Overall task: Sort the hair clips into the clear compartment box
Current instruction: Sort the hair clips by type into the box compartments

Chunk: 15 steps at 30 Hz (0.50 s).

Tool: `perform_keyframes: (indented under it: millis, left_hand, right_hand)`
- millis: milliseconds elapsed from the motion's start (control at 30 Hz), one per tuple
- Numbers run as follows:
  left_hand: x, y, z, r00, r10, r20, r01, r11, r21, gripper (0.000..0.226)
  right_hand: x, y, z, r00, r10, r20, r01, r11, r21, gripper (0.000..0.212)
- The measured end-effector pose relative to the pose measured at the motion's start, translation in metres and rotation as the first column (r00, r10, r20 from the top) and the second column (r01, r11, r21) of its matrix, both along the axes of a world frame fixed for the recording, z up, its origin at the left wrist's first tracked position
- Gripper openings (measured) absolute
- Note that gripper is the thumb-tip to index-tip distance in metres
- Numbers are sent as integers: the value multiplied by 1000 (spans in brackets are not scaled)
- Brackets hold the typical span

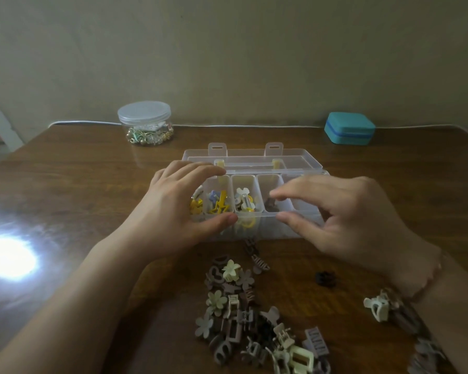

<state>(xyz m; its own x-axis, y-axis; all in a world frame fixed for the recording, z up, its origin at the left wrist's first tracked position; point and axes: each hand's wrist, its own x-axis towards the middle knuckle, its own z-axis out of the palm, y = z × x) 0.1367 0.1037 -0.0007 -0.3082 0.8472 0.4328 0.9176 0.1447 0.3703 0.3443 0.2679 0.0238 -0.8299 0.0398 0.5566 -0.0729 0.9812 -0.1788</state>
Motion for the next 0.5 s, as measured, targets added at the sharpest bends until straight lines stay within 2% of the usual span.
perform_keyframes:
  millis: [33,100,200,267,400,467,500]
  left_hand:
    - [0,0,0,1000,1,-1,-1,1000,-1,72]
    - [0,0,0,1000,2,0,-2,1000,-5,72]
    - [0,0,0,1000,3,4,-3,1000,0,71]
    - [1,0,1,1000,6,9,-6,1000,-5,71]
    - [1,0,1,1000,10,12,-10,1000,-12,71]
    - [1,0,1,1000,8,13,-8,1000,-10,71]
    - [1,0,1,1000,8,13,-7,1000,-9,71]
  right_hand:
    - [0,-3,0,998,52,18,-52,999,-7,26]
    - [-1,-9,0,982,114,149,-118,993,18,24]
    - [-3,-17,-3,895,92,436,-165,977,133,28]
    - [-4,-20,-5,835,84,545,-199,967,156,30]
    - [-3,-17,-2,842,100,530,-207,967,146,21]
    - [0,-15,5,889,136,437,-156,988,10,21]
    - [2,-13,9,926,151,345,-127,988,-91,22]
